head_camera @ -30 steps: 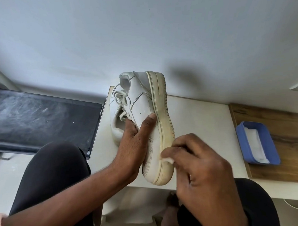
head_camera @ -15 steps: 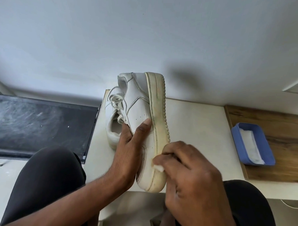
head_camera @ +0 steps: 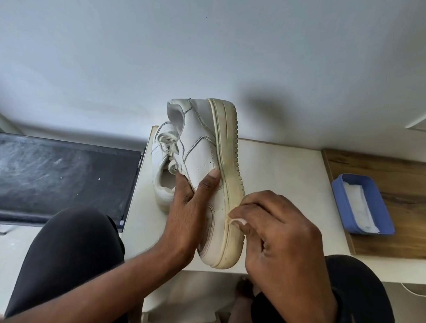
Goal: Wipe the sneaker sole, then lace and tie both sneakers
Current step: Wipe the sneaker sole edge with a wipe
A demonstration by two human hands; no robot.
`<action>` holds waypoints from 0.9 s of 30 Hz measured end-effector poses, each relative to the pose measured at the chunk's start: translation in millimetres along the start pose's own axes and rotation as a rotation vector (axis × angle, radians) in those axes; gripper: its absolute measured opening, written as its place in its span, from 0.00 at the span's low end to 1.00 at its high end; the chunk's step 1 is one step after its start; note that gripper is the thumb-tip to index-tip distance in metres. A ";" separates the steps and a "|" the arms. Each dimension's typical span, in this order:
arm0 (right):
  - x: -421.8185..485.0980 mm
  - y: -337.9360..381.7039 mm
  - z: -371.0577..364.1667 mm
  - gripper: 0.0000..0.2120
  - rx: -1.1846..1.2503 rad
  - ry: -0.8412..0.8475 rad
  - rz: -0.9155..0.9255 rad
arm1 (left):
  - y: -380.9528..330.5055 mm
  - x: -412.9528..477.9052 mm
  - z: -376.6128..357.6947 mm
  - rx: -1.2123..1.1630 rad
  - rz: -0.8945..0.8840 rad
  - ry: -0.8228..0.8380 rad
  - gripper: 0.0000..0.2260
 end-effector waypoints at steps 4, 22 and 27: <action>-6.1 14.2 -1.8 0.12 -0.003 0.004 0.057 | -0.6 -1.1 -0.1 0.001 -0.026 0.003 0.16; 2.7 3.2 0.3 0.14 -0.025 -0.011 0.014 | 0.9 -2.6 0.2 0.028 -0.048 -0.007 0.16; 1.8 4.5 -0.5 0.11 0.012 0.005 0.041 | 0.5 -3.3 -0.4 0.018 -0.053 0.012 0.18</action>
Point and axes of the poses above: each hand's wrist, its own x-axis towards the middle knuckle, its own z-axis out of the back of the hand, y = z × x, the point moved 4 cm from there along x, towards the middle knuckle, and after that the axes turned 11 degrees about -x, right-handed, at the moved point
